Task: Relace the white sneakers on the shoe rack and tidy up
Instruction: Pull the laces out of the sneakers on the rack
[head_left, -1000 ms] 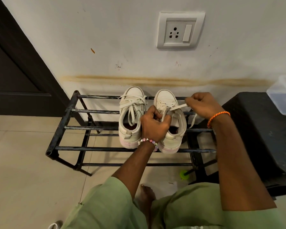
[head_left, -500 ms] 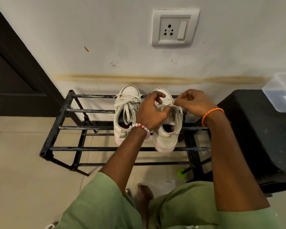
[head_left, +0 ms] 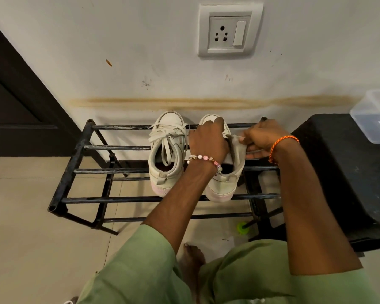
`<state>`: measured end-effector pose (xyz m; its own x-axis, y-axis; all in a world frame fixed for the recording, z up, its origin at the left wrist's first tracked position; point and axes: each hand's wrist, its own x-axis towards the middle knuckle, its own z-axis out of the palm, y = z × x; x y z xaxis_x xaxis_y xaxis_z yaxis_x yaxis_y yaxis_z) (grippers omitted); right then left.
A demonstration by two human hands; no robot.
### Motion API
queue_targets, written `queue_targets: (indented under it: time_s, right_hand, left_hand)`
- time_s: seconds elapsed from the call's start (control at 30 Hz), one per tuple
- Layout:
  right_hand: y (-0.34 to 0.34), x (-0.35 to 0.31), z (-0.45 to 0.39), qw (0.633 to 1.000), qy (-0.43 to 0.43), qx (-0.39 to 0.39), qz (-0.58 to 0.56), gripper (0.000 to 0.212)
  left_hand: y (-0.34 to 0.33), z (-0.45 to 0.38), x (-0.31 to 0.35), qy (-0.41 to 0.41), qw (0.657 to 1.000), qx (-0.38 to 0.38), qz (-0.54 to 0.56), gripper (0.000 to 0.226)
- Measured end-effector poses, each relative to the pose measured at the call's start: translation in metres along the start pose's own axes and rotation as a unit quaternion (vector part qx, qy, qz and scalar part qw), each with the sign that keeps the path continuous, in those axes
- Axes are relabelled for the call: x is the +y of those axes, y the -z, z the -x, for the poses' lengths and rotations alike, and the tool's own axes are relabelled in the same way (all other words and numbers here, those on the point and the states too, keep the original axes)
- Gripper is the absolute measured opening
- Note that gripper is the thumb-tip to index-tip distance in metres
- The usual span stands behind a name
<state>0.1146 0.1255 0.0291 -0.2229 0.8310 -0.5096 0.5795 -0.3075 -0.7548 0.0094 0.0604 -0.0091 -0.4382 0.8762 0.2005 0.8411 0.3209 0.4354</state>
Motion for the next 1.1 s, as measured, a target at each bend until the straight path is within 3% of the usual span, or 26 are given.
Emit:
queue_targets:
  time_s: [0.17, 0.33, 0.47, 0.6, 0.67, 0.77, 0.8, 0.83, 0.9, 0.97, 1.03, 1.1]
  right_hand:
    - [0.004, -0.003, 0.006, 0.999, -0.014, -0.045, -0.021, 0.007]
    - [0.006, 0.0, 0.002, 0.997, -0.027, -0.063, -0.045, 0.018]
    - [0.007, 0.0, 0.0, 0.996, -0.032, -0.065, -0.046, 0.015]
    - [0.006, 0.0, 0.001, 0.996, -0.036, -0.072, -0.045, 0.016]
    - [0.007, 0.001, 0.0, 0.996, -0.038, -0.069, -0.049, 0.014]
    - [0.009, 0.002, -0.001, 0.995, -0.042, -0.067, -0.055, 0.01]
    - [0.009, 0.002, -0.001, 0.995, -0.045, -0.07, -0.057, 0.011]
    - [0.009, 0.002, -0.001, 0.995, -0.047, -0.072, -0.057, 0.011]
    - [0.008, 0.002, -0.001, 0.995, -0.047, -0.07, -0.052, 0.011]
    - [0.008, 0.001, -0.001, 0.996, -0.045, -0.067, -0.05, 0.011]
    - [0.008, 0.001, -0.001, 0.996, -0.042, -0.07, -0.045, 0.01]
    - [0.008, 0.0, 0.0, 0.996, -0.037, -0.068, -0.04, 0.01]
  left_hand:
    - [0.002, -0.005, 0.011, 0.011, 0.997, -0.006, -0.08, 0.019]
    - [0.001, -0.011, 0.017, 0.02, 0.995, -0.009, -0.099, 0.023]
    - [0.004, -0.02, 0.002, 0.075, 0.997, -0.022, 0.014, 0.018]
    - [0.008, -0.027, -0.013, 0.141, 0.974, -0.065, 0.162, 0.009]
    - [0.008, -0.031, -0.019, 0.223, 0.934, -0.057, 0.272, 0.006]
    - [0.009, -0.031, -0.03, 0.364, 0.798, -0.059, 0.477, 0.013]
    - [0.01, -0.031, -0.032, 0.383, 0.768, -0.067, 0.51, 0.015]
    - [0.01, -0.03, -0.033, 0.388, 0.759, -0.074, 0.517, 0.017]
    - [0.01, -0.03, -0.032, 0.362, 0.783, -0.097, 0.496, 0.016]
    - [0.01, -0.032, -0.03, 0.275, 0.852, -0.108, 0.432, 0.011]
    - [0.009, -0.031, -0.03, 0.167, 0.921, -0.124, 0.33, 0.02]
    - [0.007, -0.029, -0.029, 0.076, 0.963, -0.168, 0.199, 0.024]
